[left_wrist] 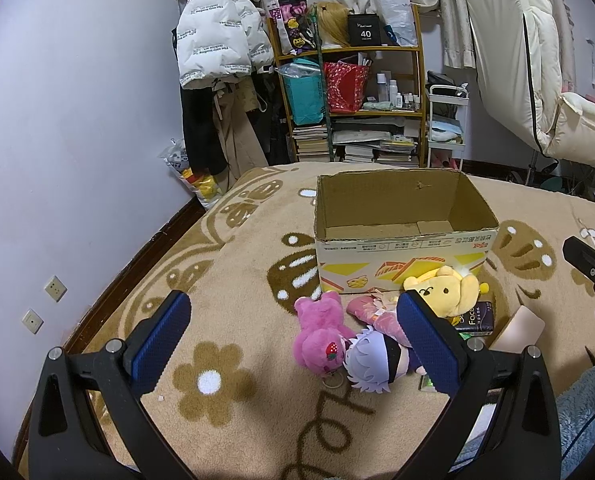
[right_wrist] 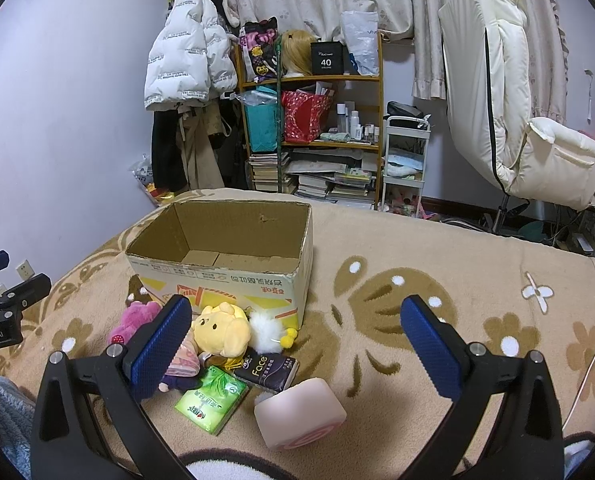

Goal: Organize soft objects

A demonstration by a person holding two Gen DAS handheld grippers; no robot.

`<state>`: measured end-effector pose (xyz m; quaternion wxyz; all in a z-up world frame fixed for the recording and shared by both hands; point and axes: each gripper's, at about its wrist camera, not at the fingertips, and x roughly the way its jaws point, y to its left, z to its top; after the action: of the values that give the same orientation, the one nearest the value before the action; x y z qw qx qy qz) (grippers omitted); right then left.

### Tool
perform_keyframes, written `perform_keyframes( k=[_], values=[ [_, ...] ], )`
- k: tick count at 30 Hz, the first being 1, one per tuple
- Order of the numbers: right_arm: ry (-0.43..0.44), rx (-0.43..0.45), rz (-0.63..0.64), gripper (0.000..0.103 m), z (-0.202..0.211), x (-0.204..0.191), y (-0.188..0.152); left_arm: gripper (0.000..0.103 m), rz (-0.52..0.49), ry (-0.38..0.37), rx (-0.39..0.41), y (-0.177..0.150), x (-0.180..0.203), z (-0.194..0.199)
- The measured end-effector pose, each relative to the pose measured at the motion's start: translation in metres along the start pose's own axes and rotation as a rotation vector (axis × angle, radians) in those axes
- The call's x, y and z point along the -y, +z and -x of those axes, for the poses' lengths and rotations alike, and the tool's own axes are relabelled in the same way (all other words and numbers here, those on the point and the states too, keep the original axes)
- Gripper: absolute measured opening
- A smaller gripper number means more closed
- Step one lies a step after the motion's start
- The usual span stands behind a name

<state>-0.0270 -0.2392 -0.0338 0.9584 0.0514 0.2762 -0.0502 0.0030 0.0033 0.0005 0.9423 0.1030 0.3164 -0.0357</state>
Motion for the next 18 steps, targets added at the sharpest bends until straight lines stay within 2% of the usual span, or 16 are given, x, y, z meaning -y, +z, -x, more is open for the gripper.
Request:
perform_keyframes(
  k=[18],
  values=[
    [0.004, -0.001, -0.001, 0.103, 0.0002, -0.0005, -0.0001, 0.102, 0.001, 0.001, 0.0, 0.0017, -0.0071, -0.0001]
  ],
)
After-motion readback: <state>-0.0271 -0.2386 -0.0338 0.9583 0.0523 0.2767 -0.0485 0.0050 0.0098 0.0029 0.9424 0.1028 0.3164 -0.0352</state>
